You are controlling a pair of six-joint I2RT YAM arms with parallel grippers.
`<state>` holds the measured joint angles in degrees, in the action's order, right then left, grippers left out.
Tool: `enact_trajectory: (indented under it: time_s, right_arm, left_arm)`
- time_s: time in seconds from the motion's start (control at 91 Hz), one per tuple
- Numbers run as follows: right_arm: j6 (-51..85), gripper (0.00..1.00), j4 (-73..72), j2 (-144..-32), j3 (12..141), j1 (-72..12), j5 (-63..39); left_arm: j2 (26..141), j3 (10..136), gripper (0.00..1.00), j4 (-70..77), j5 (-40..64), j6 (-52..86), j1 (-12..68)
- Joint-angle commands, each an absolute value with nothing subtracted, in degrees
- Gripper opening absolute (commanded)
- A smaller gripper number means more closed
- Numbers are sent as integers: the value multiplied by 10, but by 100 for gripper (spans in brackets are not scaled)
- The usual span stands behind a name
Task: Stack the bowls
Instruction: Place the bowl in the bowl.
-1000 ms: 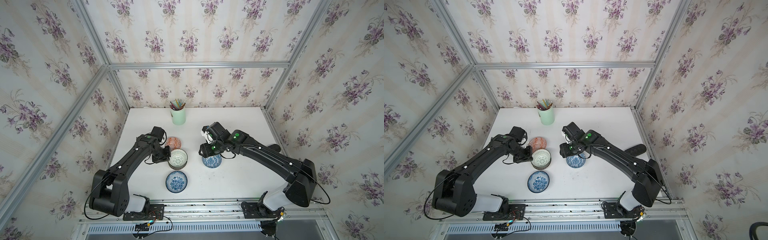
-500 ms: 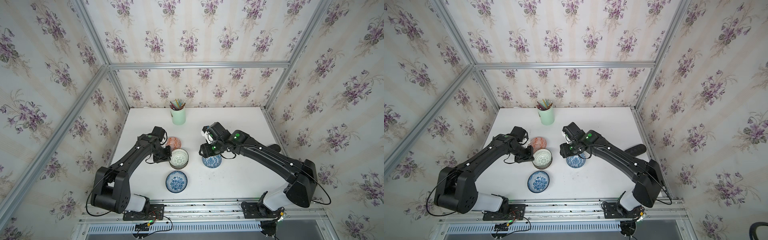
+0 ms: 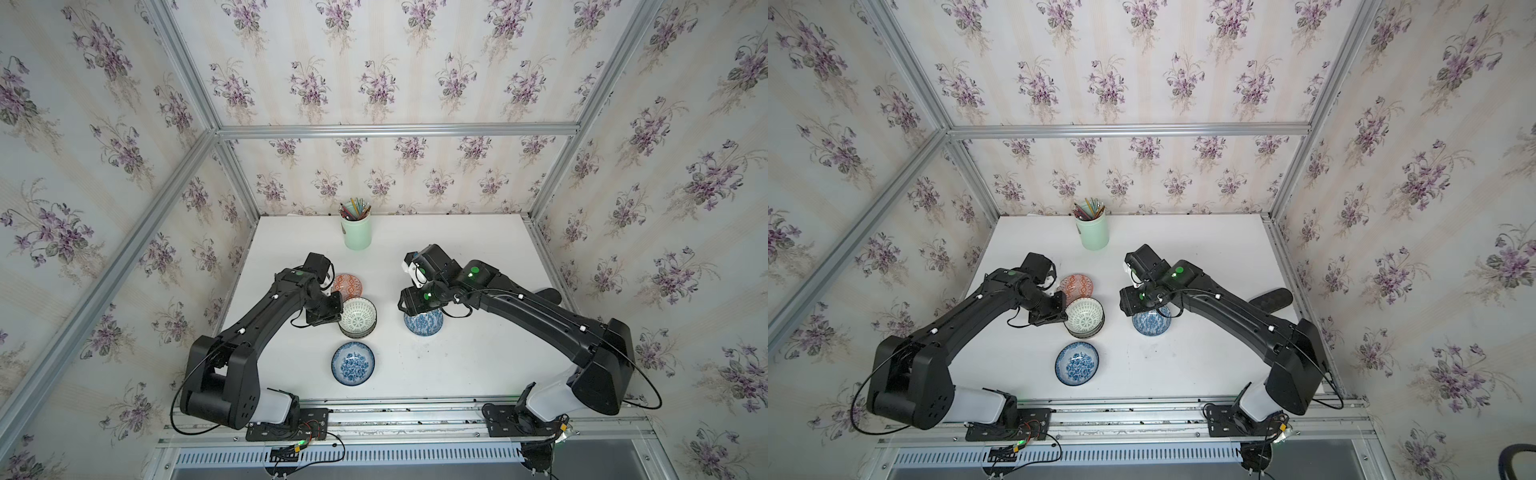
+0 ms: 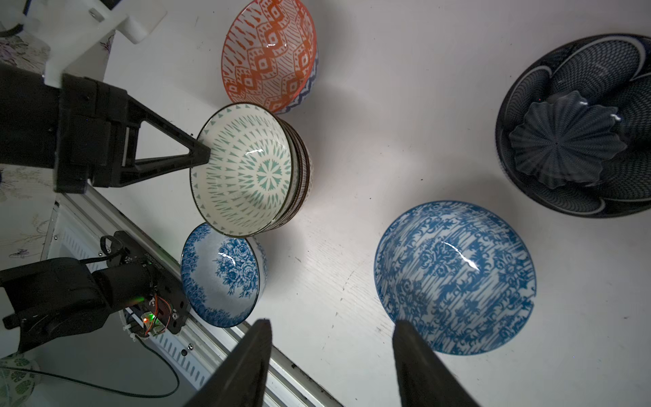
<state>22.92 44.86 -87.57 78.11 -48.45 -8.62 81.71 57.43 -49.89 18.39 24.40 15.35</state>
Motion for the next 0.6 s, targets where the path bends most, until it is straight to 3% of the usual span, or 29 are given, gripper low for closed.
enact_trajectory:
  time_s: [0.0, 0.275, 0.495, 0.593]
  right_arm:
    - [227, 60, 447, -877, 785, -484, -89]
    - [228, 60, 447, -878, 785, -484, -88]
    - [229, 60, 445, -877, 785, -484, -88]
    - [229, 60, 445, -879, 787, -485, -87]
  left_arm:
    - [814, 575, 0, -503, 180, 245, 153]
    - [815, 575, 0, -500, 184, 246, 153]
    - [793, 574, 9, -501, 186, 244, 153]
    - [794, 572, 18, -500, 190, 245, 153]
